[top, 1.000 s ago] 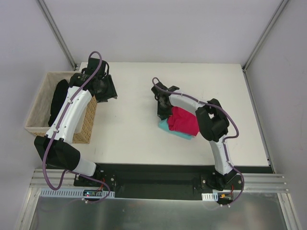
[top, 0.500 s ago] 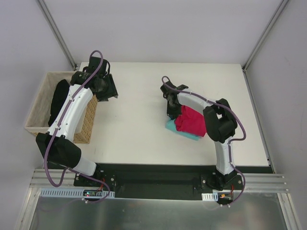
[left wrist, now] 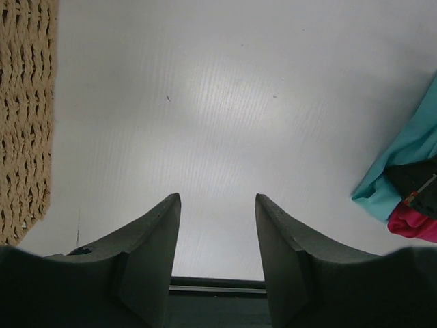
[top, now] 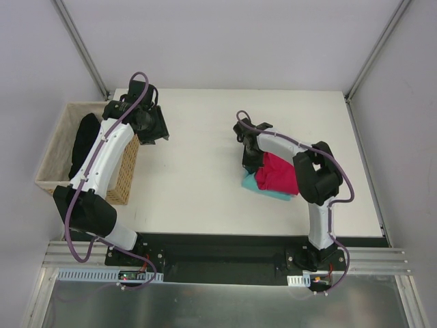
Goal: Fold and stack the t-shirts
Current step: Put the neatly folded tshirt into the corner of the board with both arms
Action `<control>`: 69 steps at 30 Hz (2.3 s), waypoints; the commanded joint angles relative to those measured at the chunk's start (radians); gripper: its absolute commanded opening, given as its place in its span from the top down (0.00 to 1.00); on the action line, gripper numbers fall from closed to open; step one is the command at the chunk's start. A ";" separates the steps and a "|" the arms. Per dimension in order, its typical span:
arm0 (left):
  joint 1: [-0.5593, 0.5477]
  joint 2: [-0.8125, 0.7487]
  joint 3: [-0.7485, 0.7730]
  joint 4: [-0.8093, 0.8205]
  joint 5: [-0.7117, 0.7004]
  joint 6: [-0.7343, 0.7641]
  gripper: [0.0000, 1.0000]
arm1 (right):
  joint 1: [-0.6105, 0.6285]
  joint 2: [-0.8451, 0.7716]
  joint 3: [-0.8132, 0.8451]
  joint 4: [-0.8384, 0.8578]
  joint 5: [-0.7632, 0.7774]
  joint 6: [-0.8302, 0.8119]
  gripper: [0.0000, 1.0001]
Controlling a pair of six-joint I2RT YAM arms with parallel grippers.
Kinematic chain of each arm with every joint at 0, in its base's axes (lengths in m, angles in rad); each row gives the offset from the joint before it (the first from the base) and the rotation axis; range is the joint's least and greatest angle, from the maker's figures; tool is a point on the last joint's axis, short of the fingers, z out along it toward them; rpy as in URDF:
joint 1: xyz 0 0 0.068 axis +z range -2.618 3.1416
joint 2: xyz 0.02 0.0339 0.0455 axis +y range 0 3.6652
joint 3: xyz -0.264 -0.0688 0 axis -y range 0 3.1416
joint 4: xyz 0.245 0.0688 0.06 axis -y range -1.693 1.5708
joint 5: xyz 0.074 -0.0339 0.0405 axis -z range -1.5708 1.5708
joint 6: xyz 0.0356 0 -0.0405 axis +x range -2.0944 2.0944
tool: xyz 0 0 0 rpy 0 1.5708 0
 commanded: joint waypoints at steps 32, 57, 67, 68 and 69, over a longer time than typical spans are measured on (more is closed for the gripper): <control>0.012 0.017 0.033 -0.010 0.023 -0.016 0.51 | -0.174 -0.146 -0.105 -0.121 0.171 0.073 0.99; 0.012 0.016 0.019 -0.006 0.024 -0.016 0.51 | -0.335 -0.185 -0.175 -0.153 0.249 0.041 0.99; 0.012 0.013 0.004 -0.006 0.021 -0.017 0.51 | -0.421 -0.193 -0.193 -0.153 0.270 -0.002 0.99; 0.012 0.010 0.002 -0.004 0.021 -0.019 0.51 | -0.438 -0.196 -0.197 -0.152 0.270 -0.004 0.99; 0.012 0.010 0.001 -0.004 0.021 -0.019 0.51 | -0.444 -0.199 -0.198 -0.148 0.270 -0.011 0.99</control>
